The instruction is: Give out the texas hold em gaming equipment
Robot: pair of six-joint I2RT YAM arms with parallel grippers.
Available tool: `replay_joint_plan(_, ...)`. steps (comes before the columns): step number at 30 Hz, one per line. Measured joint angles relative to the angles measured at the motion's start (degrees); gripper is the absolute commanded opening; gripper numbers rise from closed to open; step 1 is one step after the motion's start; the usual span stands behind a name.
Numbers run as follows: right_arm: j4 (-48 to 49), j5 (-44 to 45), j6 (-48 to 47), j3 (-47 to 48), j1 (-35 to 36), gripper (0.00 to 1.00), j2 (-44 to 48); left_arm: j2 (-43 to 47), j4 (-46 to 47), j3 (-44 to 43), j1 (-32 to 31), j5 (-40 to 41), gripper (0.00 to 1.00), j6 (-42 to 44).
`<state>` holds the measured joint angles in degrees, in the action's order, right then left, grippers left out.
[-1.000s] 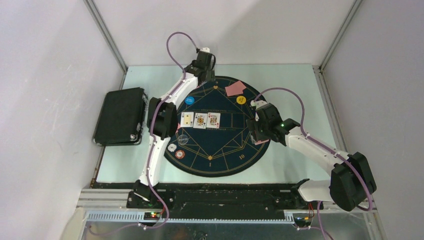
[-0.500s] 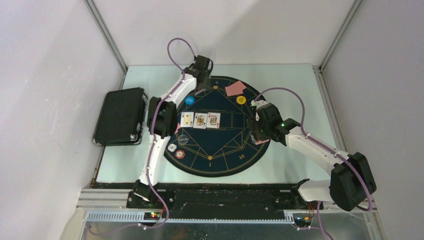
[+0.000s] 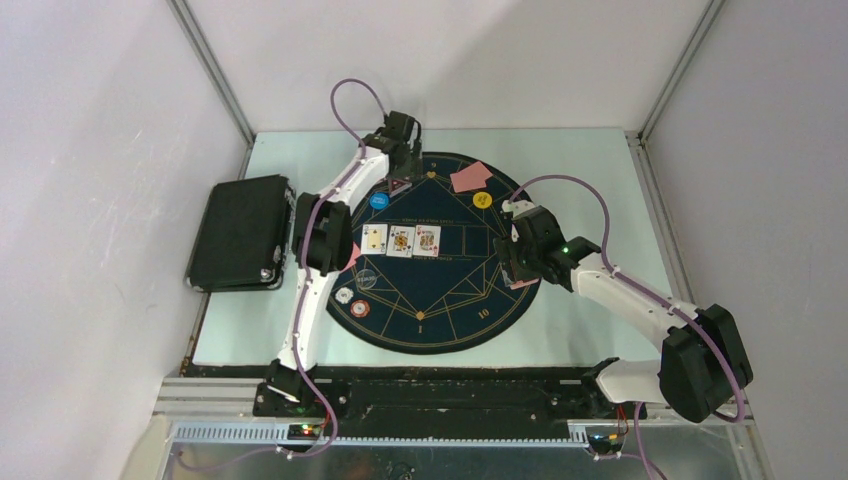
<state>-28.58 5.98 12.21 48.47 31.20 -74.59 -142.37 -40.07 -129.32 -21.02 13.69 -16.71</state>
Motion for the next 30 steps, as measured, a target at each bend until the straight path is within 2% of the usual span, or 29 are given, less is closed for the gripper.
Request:
replay_joint_plan(3,0.00,0.15,0.00,0.00,-0.02,0.00,0.00,0.00,-0.04,0.00,-0.02,-0.42,0.98,0.22)
replay_joint_plan(5,0.00,0.28,0.00,0.00,0.00,0.00,0.00,0.00,-0.15,0.00,-0.02,-0.59,0.99,0.24)
replay_joint_plan(12,-0.02,0.35,-0.02,0.00,0.00,0.00,0.15,0.90,-0.61,0.42,-0.09,-1.05,1.00,0.31)
replay_joint_plan(16,-0.02,0.50,-0.83,0.00,0.48,0.00,0.81,6.78,-0.09,5.01,-0.22,-1.86,1.00,0.28)
replay_joint_plan(18,0.04,0.57,-1.90,0.00,1.14,0.00,1.29,13.55,2.29,12.35,-0.37,-2.56,1.00,0.20)
replay_joint_plan(26,0.24,-1.20,-9.73,0.00,8.41,0.00,1.68,54.01,21.05,52.48,-0.61,-10.58,1.00,-4.79)
replay_joint_plan(30,-0.63,-3.56,-13.97,0.28,10.54,0.00,0.79,65.07,31.52,69.48,-0.59,-19.69,1.00,-9.97)
